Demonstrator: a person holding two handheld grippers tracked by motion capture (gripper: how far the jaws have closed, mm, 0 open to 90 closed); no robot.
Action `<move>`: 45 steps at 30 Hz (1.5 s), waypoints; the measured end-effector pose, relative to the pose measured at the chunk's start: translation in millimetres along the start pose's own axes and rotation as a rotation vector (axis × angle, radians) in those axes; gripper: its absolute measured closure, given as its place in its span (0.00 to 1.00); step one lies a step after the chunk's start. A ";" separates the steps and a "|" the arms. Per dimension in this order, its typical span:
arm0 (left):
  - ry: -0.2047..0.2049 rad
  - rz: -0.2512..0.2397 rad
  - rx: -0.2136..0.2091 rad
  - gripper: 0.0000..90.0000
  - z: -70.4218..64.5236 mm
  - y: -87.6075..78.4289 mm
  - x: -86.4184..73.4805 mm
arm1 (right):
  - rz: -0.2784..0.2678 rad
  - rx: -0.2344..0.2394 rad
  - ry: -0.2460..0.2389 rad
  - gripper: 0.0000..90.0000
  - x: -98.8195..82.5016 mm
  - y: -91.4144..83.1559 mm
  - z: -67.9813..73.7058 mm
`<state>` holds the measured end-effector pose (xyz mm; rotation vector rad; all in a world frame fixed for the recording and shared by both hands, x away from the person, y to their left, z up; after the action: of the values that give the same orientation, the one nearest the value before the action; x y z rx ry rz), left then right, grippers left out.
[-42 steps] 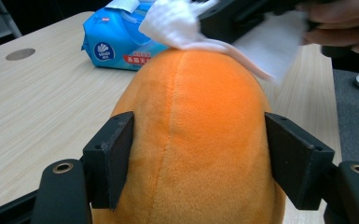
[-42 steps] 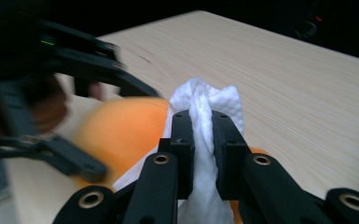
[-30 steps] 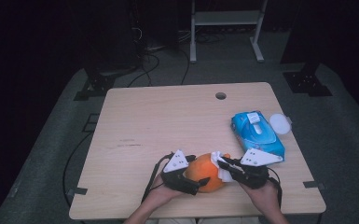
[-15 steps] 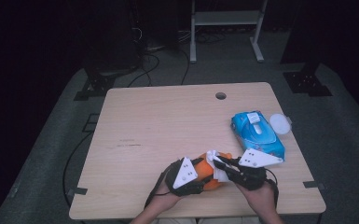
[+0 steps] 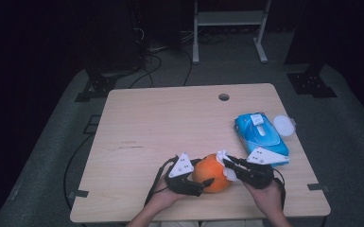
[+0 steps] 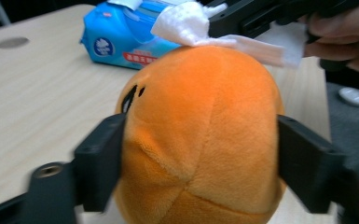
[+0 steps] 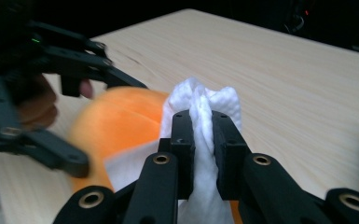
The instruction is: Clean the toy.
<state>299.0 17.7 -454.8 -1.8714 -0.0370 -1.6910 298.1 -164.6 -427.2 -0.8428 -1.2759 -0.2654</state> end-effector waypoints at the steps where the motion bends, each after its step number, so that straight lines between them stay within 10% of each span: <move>1: 0.007 -0.002 0.006 0.34 -0.8 0.1 0.3 | -0.009 0.009 -0.014 0.89 2.7 -0.5 5.6; 6: 0.033 -0.031 0.023 0.44 -5.1 -3.2 6.8 | -0.026 0.033 -0.112 0.89 13.2 -1.3 31.3; 12: 0.039 -0.090 0.030 0.47 -7.4 -15.3 21.4 | -0.035 0.021 0.008 0.89 7.4 -5.6 7.0; 16: 0.046 -0.070 0.033 0.47 -8.3 -12.9 18.1 | -0.055 0.042 -0.049 0.89 16.1 -6.5 26.4; 26: -0.018 -0.044 -0.028 0.16 3.2 -3.3 3.5 | -0.008 0.002 0.024 0.89 -3.6 0.9 -2.7; 38: 0.050 -0.044 0.034 0.50 -0.6 -12.7 12.8 | -0.062 0.037 -0.079 0.88 14.7 -6.6 27.5; 45: 0.030 -0.047 0.022 0.50 -0.1 -12.6 14.5 | -0.047 0.011 -0.008 0.89 7.6 -4.4 9.7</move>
<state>296.4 22.6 -436.4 -1.8422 -0.0872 -1.7429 290.7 -158.9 -418.1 -0.8063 -1.3046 -0.2925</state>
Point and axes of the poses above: each handheld gripper's, and its own axes: y roughly forward along the jaws, x roughly out of its top, z roughly to its left, the point moved 5 cm from there along y, roughly forward along the jaws
